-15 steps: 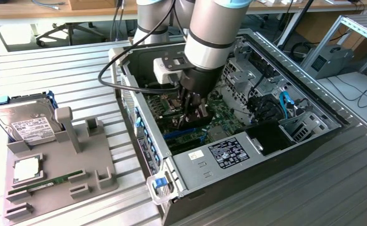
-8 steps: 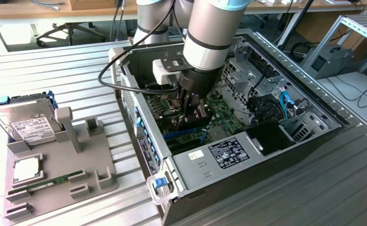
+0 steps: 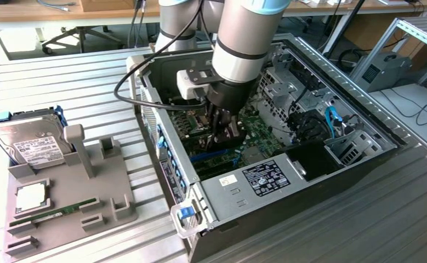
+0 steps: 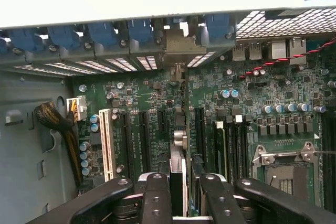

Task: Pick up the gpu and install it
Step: 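Insert the gpu into the slot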

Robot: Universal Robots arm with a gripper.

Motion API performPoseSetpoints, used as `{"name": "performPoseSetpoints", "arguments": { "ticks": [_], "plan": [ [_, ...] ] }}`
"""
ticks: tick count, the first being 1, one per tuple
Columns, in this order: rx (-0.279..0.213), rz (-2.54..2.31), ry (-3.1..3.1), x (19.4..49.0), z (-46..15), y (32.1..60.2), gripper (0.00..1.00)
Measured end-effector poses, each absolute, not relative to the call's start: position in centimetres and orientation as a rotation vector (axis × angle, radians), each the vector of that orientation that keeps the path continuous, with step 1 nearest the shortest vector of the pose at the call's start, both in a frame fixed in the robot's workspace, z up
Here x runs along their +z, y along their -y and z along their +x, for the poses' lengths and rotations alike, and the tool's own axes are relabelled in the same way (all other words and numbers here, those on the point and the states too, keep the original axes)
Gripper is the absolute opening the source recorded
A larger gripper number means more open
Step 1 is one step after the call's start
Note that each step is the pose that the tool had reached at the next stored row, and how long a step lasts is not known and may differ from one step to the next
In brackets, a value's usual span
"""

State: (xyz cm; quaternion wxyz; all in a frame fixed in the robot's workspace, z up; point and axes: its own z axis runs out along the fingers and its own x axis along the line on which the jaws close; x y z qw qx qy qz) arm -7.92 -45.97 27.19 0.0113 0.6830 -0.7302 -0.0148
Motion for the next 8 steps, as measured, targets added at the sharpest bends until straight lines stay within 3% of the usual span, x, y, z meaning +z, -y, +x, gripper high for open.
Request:
{"name": "performPoseSetpoints", "arguments": {
  "ticks": [8],
  "plan": [
    [-0.042, 2.129, 2.276, 26.68, -8.09, 45.97, 0.27]
  ]
}}
